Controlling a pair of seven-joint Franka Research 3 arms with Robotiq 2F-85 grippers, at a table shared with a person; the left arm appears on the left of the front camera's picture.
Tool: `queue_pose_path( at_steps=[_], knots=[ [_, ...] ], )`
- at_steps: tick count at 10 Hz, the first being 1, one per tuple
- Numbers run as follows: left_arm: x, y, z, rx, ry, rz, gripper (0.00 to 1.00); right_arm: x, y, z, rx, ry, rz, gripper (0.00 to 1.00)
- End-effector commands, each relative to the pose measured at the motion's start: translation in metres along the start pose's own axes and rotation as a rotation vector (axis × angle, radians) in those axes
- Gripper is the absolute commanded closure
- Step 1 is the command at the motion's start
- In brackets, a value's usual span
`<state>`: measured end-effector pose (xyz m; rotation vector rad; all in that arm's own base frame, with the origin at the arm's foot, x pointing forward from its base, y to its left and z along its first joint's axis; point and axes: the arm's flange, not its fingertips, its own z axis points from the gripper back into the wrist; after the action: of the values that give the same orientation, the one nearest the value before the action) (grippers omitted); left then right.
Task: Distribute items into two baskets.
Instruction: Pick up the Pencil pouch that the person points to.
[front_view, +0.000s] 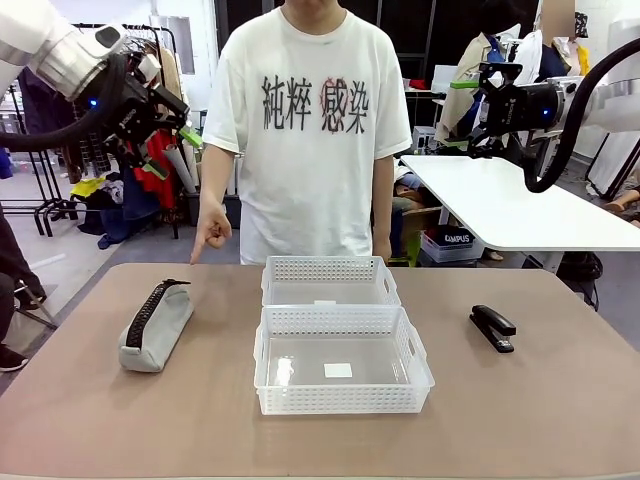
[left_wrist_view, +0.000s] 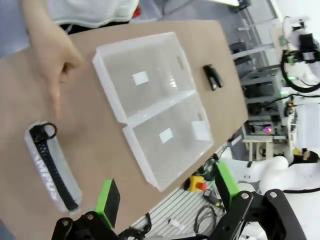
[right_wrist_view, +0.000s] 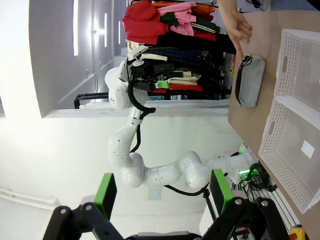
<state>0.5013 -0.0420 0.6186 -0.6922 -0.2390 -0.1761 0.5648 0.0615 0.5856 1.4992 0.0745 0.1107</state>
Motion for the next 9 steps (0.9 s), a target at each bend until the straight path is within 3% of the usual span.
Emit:
queue_pose_path(
  at_steps=[1,2,6,7,8,9],
  knots=[
    [0.001,-0.004,-0.007,-0.033,0.062,0.045,0.00,-0.001,0.002,0.000,0.002,0.001,0.003,0.00],
    [0.000,0.000,0.000,0.000,0.000,0.000,0.00,-0.001,0.002,0.000,0.002,0.001,0.003,0.00],
    [0.000,0.000,-0.004,0.002,0.015,0.013,0.00,-0.001,0.002,0.000,0.002,0.001,0.003,0.00],
    [-0.008,-0.007,-0.005,0.321,-0.090,-0.099,0.00,-0.001,0.002,0.000,0.002,0.001,0.003,0.00],
    [-0.011,-0.010,-0.011,0.452,-0.130,-0.149,0.00,-0.001,0.002,0.000,0.002,0.001,0.003,0.00],
    [-0.012,-0.010,-0.023,0.507,-0.141,-0.199,0.00,-0.001,0.002,0.000,0.002,0.001,0.003,0.00]
  ],
)
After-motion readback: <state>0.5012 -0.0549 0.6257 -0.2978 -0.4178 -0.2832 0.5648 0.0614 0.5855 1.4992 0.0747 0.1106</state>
